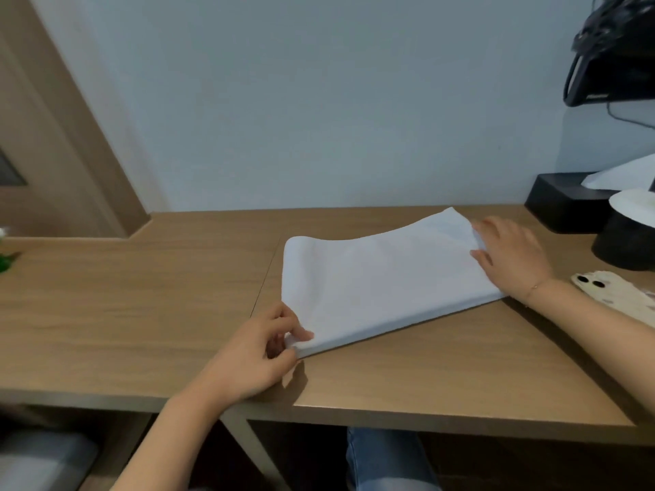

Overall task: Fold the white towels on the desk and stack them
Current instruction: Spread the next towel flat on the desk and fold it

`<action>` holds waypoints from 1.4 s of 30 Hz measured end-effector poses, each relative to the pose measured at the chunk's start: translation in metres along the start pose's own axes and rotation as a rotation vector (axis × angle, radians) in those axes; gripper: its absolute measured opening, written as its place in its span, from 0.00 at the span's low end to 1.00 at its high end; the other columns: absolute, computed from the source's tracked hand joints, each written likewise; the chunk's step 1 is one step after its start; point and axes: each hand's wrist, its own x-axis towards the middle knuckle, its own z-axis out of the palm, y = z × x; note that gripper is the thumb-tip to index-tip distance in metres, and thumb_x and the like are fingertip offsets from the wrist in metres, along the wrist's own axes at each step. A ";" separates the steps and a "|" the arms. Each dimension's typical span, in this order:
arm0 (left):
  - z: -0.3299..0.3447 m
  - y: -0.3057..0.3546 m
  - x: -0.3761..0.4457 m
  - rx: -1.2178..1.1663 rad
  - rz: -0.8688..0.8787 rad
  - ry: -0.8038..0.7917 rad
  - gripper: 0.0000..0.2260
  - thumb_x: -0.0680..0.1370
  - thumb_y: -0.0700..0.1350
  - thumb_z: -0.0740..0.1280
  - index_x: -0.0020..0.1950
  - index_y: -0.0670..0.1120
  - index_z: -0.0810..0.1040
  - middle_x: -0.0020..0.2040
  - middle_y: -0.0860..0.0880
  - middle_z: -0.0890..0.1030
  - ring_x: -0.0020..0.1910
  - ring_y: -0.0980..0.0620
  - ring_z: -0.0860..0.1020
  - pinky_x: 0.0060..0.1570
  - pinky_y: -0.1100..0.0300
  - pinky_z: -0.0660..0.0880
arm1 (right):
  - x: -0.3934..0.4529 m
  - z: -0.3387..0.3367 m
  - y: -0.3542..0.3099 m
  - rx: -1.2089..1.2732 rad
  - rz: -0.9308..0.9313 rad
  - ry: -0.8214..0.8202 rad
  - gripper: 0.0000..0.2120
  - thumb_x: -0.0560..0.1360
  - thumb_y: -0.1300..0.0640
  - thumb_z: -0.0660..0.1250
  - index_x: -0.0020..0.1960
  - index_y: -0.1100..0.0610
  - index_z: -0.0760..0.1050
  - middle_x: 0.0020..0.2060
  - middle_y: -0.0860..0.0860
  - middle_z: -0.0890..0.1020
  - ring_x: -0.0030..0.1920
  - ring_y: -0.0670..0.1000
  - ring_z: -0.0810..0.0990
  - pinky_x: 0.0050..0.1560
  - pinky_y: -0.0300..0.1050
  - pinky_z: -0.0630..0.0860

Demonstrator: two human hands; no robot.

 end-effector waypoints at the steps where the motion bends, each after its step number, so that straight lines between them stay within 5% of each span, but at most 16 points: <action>1: -0.008 0.002 0.004 -0.062 -0.008 0.013 0.10 0.72 0.46 0.64 0.47 0.56 0.83 0.47 0.58 0.75 0.36 0.56 0.72 0.38 0.67 0.68 | 0.004 -0.002 -0.006 -0.011 -0.022 -0.005 0.24 0.79 0.56 0.62 0.73 0.58 0.65 0.70 0.57 0.69 0.68 0.58 0.68 0.69 0.55 0.65; 4: -0.032 -0.001 0.035 -0.087 -0.055 0.237 0.10 0.78 0.43 0.65 0.51 0.57 0.82 0.46 0.57 0.75 0.39 0.59 0.71 0.43 0.64 0.70 | 0.015 -0.006 -0.039 0.133 -0.076 -0.046 0.20 0.81 0.56 0.58 0.73 0.56 0.67 0.74 0.53 0.65 0.74 0.55 0.62 0.73 0.51 0.57; 6: -0.043 -0.007 0.065 -0.038 -0.132 0.313 0.10 0.79 0.41 0.66 0.58 0.53 0.79 0.54 0.54 0.75 0.48 0.59 0.73 0.52 0.59 0.72 | 0.019 -0.001 -0.062 0.186 -0.113 -0.096 0.21 0.82 0.50 0.56 0.73 0.53 0.67 0.75 0.51 0.63 0.75 0.53 0.60 0.74 0.48 0.56; 10: -0.044 -0.021 0.119 -0.158 -0.281 0.150 0.20 0.80 0.50 0.67 0.71 0.50 0.71 0.65 0.55 0.72 0.65 0.57 0.71 0.66 0.59 0.67 | 0.021 0.022 -0.086 0.153 -0.117 -0.341 0.28 0.82 0.40 0.46 0.79 0.48 0.51 0.79 0.48 0.50 0.78 0.50 0.48 0.77 0.51 0.47; 14: -0.041 -0.035 0.144 -0.325 -0.255 -0.016 0.11 0.80 0.49 0.67 0.61 0.50 0.80 0.56 0.52 0.83 0.57 0.54 0.80 0.57 0.63 0.74 | 0.023 0.036 -0.081 0.165 -0.089 -0.373 0.29 0.81 0.38 0.42 0.79 0.45 0.45 0.79 0.45 0.46 0.78 0.48 0.44 0.77 0.50 0.41; 17: -0.049 -0.052 0.150 -0.239 -0.276 -0.063 0.07 0.78 0.53 0.69 0.51 0.51 0.83 0.49 0.53 0.85 0.51 0.53 0.82 0.51 0.64 0.73 | 0.023 0.040 -0.080 0.158 -0.090 -0.361 0.30 0.80 0.37 0.42 0.79 0.44 0.44 0.79 0.45 0.46 0.78 0.47 0.44 0.76 0.49 0.41; 20: -0.057 -0.077 0.153 0.101 -0.341 -0.094 0.15 0.72 0.66 0.68 0.40 0.56 0.80 0.38 0.57 0.82 0.47 0.51 0.79 0.56 0.54 0.68 | 0.024 0.041 -0.080 0.157 -0.076 -0.359 0.31 0.79 0.35 0.41 0.79 0.44 0.44 0.79 0.45 0.45 0.78 0.48 0.43 0.77 0.49 0.41; 23: -0.058 -0.084 0.158 0.474 -0.259 -0.072 0.25 0.66 0.75 0.57 0.33 0.53 0.75 0.28 0.57 0.72 0.38 0.57 0.73 0.50 0.54 0.61 | 0.024 0.040 -0.081 0.158 -0.072 -0.354 0.32 0.78 0.34 0.41 0.79 0.45 0.43 0.79 0.45 0.45 0.78 0.48 0.42 0.77 0.50 0.41; 28: -0.054 -0.068 0.161 0.835 -0.247 -0.135 0.20 0.79 0.66 0.54 0.54 0.53 0.76 0.46 0.55 0.76 0.57 0.52 0.68 0.53 0.54 0.57 | 0.026 0.039 -0.087 0.142 -0.046 -0.356 0.33 0.79 0.34 0.41 0.79 0.46 0.43 0.79 0.46 0.44 0.78 0.49 0.41 0.77 0.51 0.40; 31: -0.037 -0.046 0.159 0.981 -0.296 -0.093 0.20 0.82 0.56 0.57 0.72 0.51 0.64 0.65 0.47 0.70 0.68 0.46 0.64 0.68 0.45 0.56 | 0.028 0.040 -0.094 0.112 -0.027 -0.363 0.32 0.79 0.35 0.41 0.79 0.47 0.42 0.79 0.47 0.43 0.78 0.50 0.41 0.77 0.52 0.40; 34: -0.011 -0.021 0.157 0.862 -0.201 0.046 0.24 0.81 0.54 0.60 0.74 0.48 0.62 0.72 0.46 0.65 0.73 0.46 0.61 0.73 0.42 0.50 | 0.029 0.041 -0.102 0.094 0.004 -0.367 0.32 0.79 0.36 0.40 0.79 0.48 0.41 0.79 0.48 0.43 0.78 0.51 0.40 0.77 0.54 0.40; 39: 0.038 -0.027 0.135 0.623 -0.308 0.014 0.34 0.81 0.64 0.45 0.81 0.45 0.47 0.81 0.46 0.45 0.80 0.49 0.43 0.77 0.48 0.41 | 0.029 0.045 -0.117 0.091 0.063 -0.368 0.33 0.79 0.36 0.39 0.79 0.50 0.41 0.79 0.49 0.43 0.78 0.52 0.40 0.77 0.55 0.39; 42: 0.038 -0.042 0.131 0.628 -0.335 0.084 0.36 0.79 0.67 0.43 0.81 0.46 0.46 0.81 0.44 0.43 0.79 0.45 0.41 0.77 0.50 0.39 | 0.032 0.044 -0.119 0.120 0.023 -0.381 0.33 0.79 0.36 0.40 0.79 0.50 0.41 0.79 0.49 0.43 0.78 0.51 0.40 0.77 0.53 0.39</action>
